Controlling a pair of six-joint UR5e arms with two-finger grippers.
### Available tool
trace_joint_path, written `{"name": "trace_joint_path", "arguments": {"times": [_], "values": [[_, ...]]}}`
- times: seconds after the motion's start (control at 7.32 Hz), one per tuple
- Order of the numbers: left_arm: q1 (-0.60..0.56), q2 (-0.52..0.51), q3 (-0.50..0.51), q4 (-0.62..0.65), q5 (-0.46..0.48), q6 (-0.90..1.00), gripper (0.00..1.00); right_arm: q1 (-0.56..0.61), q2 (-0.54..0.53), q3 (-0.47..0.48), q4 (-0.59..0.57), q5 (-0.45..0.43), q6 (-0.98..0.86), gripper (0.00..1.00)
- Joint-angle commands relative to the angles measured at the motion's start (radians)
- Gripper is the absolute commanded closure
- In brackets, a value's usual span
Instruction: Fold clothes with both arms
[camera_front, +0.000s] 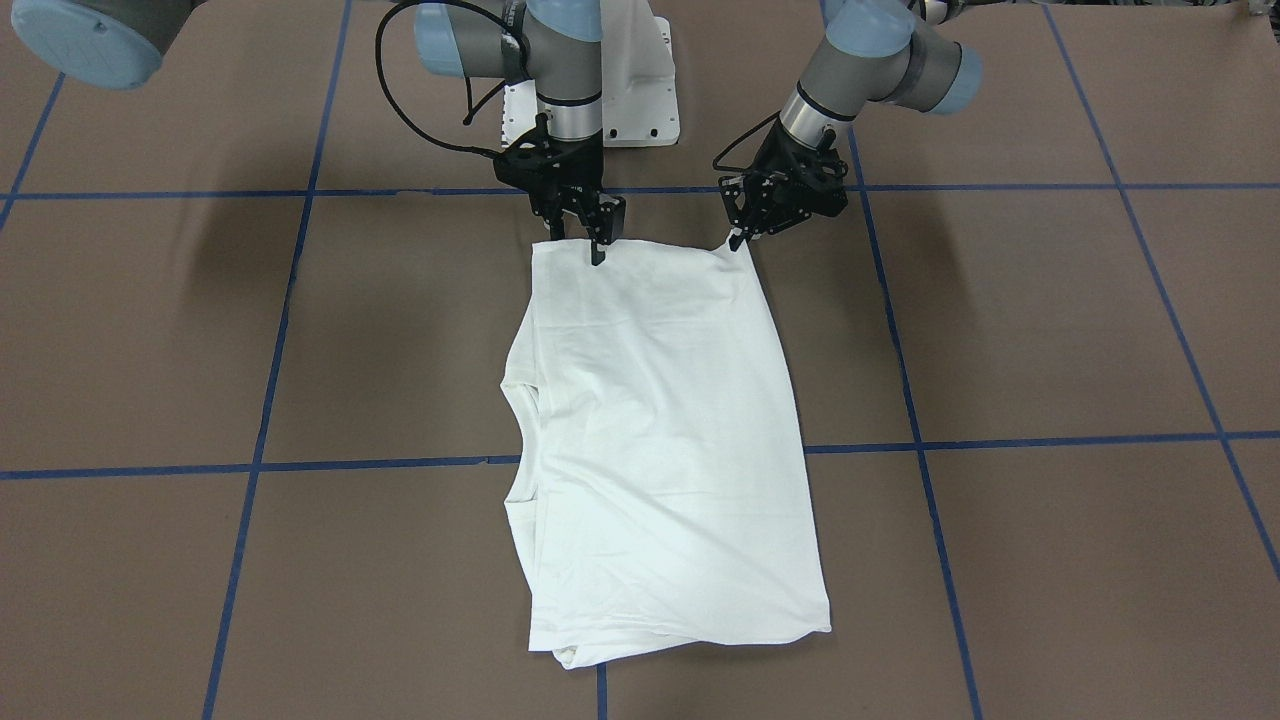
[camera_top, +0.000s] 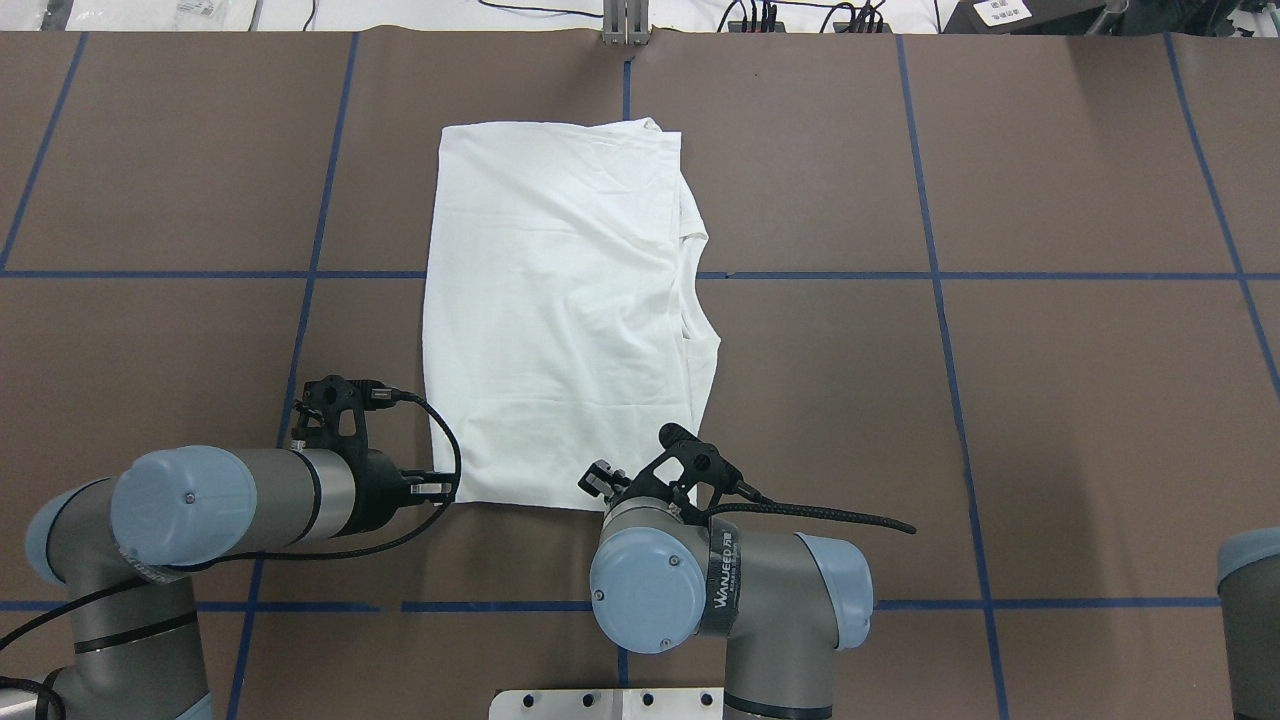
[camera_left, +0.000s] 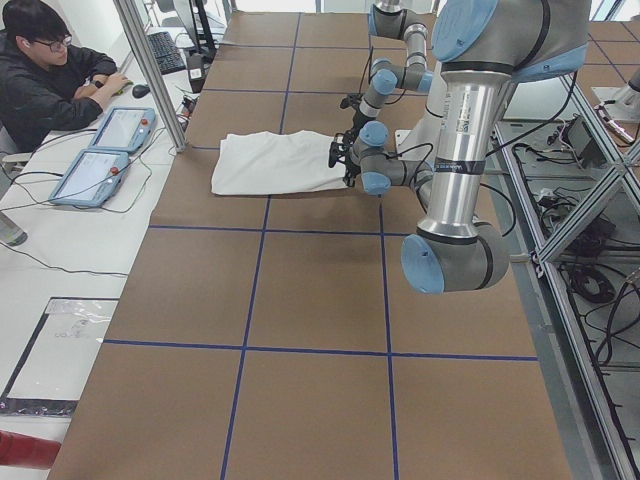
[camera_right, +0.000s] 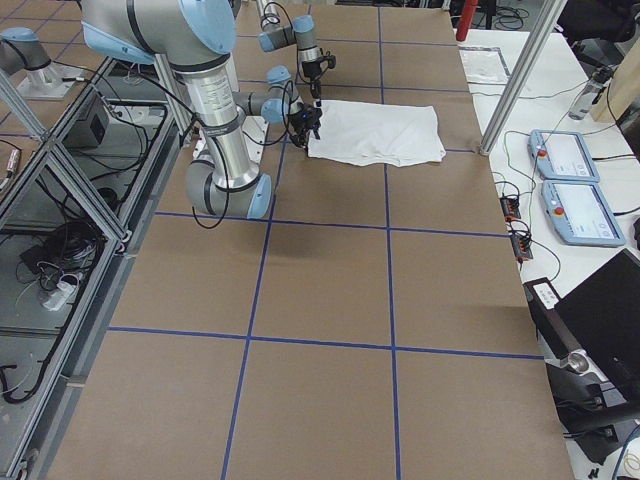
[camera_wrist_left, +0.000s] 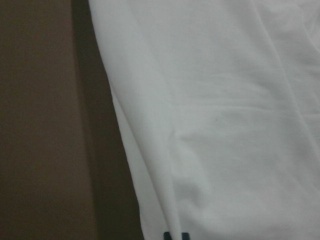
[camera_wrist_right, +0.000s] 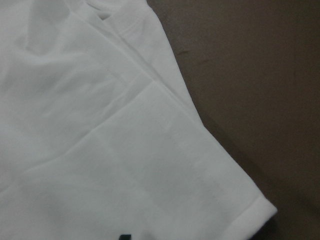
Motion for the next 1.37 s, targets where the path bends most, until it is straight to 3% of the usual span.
{"name": "trace_joint_path", "arguments": {"times": [0.0,0.68,0.96,1.23], "values": [[0.000,-0.001,-0.001,0.000,0.000,0.000,1.00,0.000,0.007,-0.002,0.005,-0.001,0.050,1.00],[-0.002,0.002,-0.036,0.000,-0.006,0.005,1.00,0.005,0.002,0.036,-0.005,-0.002,0.038,1.00],[0.000,-0.002,-0.099,0.070,-0.014,0.008,1.00,0.006,-0.025,0.175,-0.095,0.002,0.037,1.00],[0.003,-0.011,-0.252,0.232,-0.049,0.006,1.00,0.006,-0.051,0.292,-0.179,0.001,0.037,1.00]]}}
